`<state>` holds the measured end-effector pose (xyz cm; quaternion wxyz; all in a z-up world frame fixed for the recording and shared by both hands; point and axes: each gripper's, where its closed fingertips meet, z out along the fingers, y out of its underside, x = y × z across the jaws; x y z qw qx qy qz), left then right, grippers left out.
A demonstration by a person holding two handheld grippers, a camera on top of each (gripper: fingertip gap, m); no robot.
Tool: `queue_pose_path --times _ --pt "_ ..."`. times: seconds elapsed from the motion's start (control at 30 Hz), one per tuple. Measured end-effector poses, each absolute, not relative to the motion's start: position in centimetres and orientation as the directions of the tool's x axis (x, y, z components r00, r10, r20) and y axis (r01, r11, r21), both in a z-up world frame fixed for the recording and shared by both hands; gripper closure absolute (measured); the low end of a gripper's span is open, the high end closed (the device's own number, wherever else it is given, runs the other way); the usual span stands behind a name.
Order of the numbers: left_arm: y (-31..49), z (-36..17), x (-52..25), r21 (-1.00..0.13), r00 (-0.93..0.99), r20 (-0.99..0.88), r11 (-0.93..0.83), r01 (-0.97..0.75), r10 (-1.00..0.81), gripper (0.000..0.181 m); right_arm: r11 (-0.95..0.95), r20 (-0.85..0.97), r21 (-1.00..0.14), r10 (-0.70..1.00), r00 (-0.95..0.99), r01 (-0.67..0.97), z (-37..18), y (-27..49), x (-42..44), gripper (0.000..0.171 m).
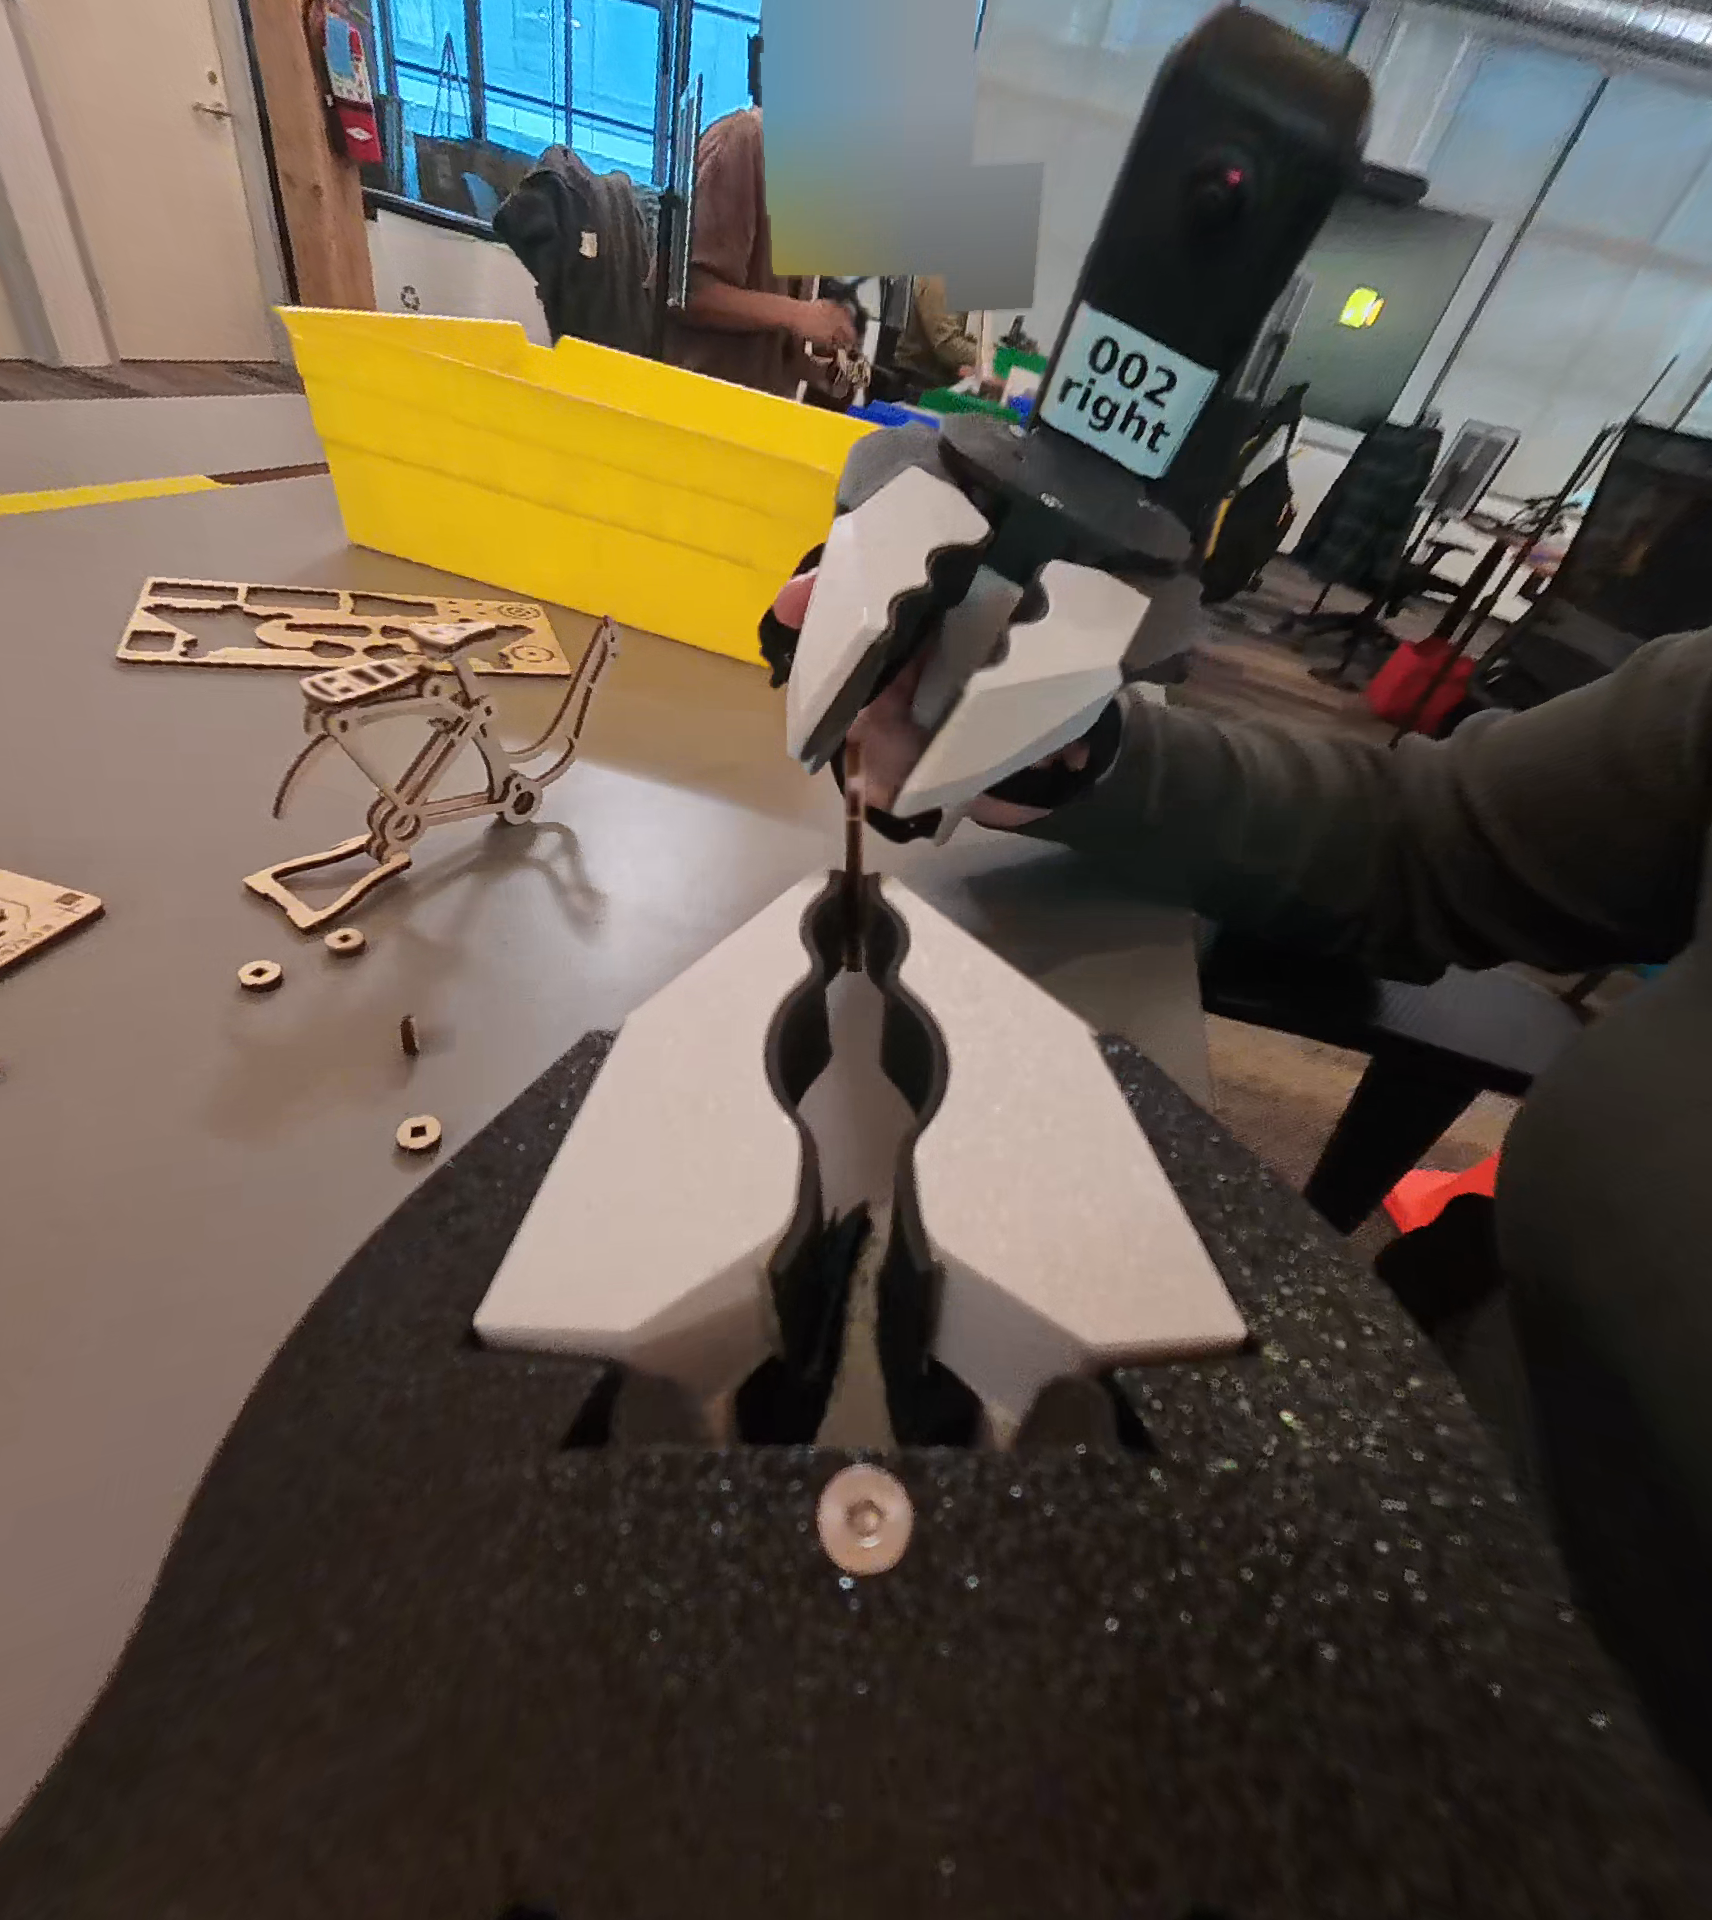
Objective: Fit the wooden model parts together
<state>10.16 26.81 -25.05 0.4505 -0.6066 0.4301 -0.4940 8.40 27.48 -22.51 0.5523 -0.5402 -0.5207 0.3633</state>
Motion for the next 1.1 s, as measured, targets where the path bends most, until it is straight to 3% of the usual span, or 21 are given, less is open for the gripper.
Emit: queue_pose_path --times 0.37,0.5,0.7,1.1 --pt "26.7 -25.4 10.4 -0.978 0.168 0.16 -0.18 -0.108 -0.973 0.181 0.118 0.153 -0.975 0.971 0.182 0.189 -23.2 27.4 8.3 0.165" --pt "27.3 -25.7 10.3 -0.986 0.268 -0.016 -0.029 -0.164 -0.963 0.181 0.117 0.171 -0.962 0.962 0.212 0.245 -23.6 27.6 8.4 0.164" --pt "28.0 -25.9 9.9 -0.979 0.346 -0.105 0.036 -0.201 -0.932 0.181 0.157 0.255 -0.938 0.918 0.306 0.309 -23.9 28.5 8.2 0.165" --pt "28.9 -26.0 9.7 -0.979 0.395 -0.084 0.002 -0.203 -0.915 0.181 0.162 0.235 -0.958 0.919 0.317 0.238 -23.4 28.9 8.5 0.155"
